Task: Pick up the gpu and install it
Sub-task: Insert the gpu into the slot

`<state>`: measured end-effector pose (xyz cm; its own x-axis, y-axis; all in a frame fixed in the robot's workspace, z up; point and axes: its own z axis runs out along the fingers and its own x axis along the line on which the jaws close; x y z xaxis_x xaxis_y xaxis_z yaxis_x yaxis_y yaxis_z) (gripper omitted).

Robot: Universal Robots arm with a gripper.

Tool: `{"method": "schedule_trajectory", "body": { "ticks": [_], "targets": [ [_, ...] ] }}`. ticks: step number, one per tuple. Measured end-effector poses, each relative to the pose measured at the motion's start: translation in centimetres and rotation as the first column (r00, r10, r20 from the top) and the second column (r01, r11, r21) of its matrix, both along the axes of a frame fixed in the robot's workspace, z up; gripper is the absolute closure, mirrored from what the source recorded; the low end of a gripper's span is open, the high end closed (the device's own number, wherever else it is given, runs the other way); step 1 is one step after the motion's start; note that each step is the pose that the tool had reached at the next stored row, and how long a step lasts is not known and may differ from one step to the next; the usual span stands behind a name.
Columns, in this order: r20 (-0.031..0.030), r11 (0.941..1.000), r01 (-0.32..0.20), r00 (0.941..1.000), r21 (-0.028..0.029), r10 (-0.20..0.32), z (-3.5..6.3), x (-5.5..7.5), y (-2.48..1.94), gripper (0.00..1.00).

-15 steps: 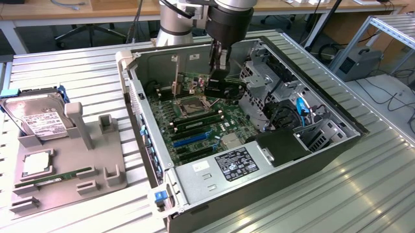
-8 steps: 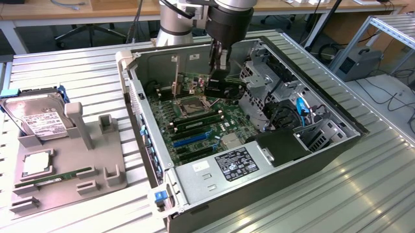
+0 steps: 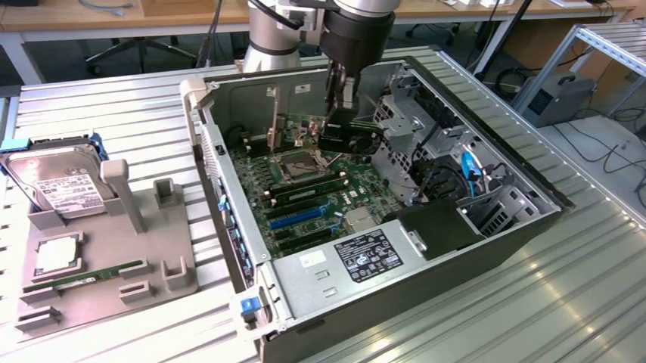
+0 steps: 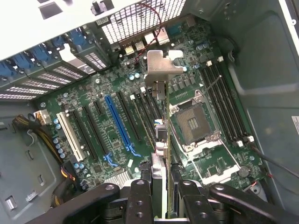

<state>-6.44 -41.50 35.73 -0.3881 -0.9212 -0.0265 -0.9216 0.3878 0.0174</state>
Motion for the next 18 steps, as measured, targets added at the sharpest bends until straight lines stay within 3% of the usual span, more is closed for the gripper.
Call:
{"method": "schedule_trajectory", "body": {
  "ticks": [18],
  "targets": [
    [0.0000,0.9997,-0.025,0.9997,0.0000,0.025,0.00,0.00,0.00,0.73]
  ]
}}
